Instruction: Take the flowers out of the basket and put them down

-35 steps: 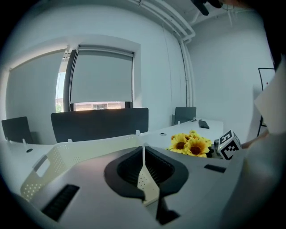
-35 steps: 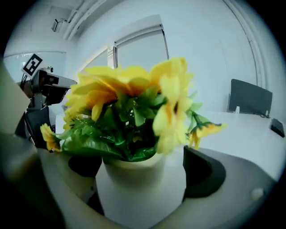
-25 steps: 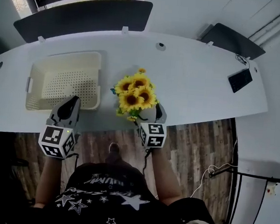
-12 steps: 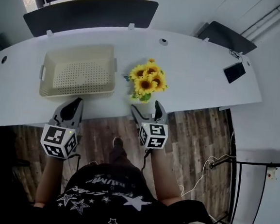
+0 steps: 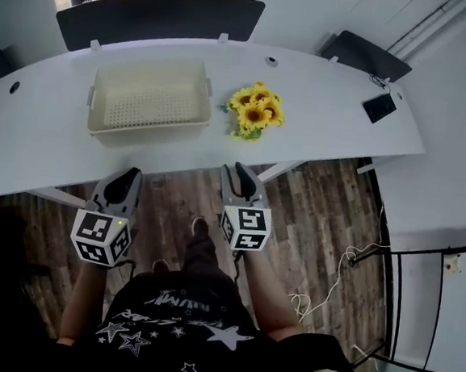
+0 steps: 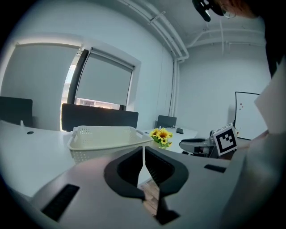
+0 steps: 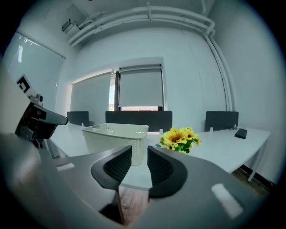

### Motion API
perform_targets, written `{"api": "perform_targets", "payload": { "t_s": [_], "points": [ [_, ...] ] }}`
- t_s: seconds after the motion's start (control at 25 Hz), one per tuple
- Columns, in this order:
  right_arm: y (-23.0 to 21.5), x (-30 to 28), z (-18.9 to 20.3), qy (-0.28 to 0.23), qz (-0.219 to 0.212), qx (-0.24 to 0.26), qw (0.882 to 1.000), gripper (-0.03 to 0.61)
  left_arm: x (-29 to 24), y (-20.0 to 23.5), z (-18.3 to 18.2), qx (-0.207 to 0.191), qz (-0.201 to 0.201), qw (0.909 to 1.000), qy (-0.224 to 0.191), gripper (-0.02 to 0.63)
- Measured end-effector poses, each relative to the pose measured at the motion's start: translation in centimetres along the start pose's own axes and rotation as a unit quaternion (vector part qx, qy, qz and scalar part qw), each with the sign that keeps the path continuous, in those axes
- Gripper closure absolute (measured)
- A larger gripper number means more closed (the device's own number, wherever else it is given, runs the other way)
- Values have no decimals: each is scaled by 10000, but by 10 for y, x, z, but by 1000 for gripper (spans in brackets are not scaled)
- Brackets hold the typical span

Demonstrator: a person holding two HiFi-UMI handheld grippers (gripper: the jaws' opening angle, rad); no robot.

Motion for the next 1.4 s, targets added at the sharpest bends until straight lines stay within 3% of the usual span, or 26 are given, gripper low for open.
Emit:
{"api": "perform_targets", "payload": {
  "t_s": [0.28,0.56,0.84,1.4],
  "points": [
    [54,40,1,-57,-158,-38,9999,575,44,-3,23,18,234,9997,14,591],
    [75,65,-7,-199,-171,42,9996,575,60,-10,36,41,347,9994,64,591],
    [85,72,-14,-335,-703,84,9969,575,65,-23,39,80,167,9998,20,591],
    [71,150,-11,-400,-1567,572,9852,575,103,-111,47,180,-456,9987,-133,591]
  ]
}}
Point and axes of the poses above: the fingertips, and each gripper's own axes: x backward along the fingers, y to its left, z out of its underside, the point moved 5 cm from there along x, backward along the fingers, and after that the axes turned 3 degrees about y, right-handed, at the moved point
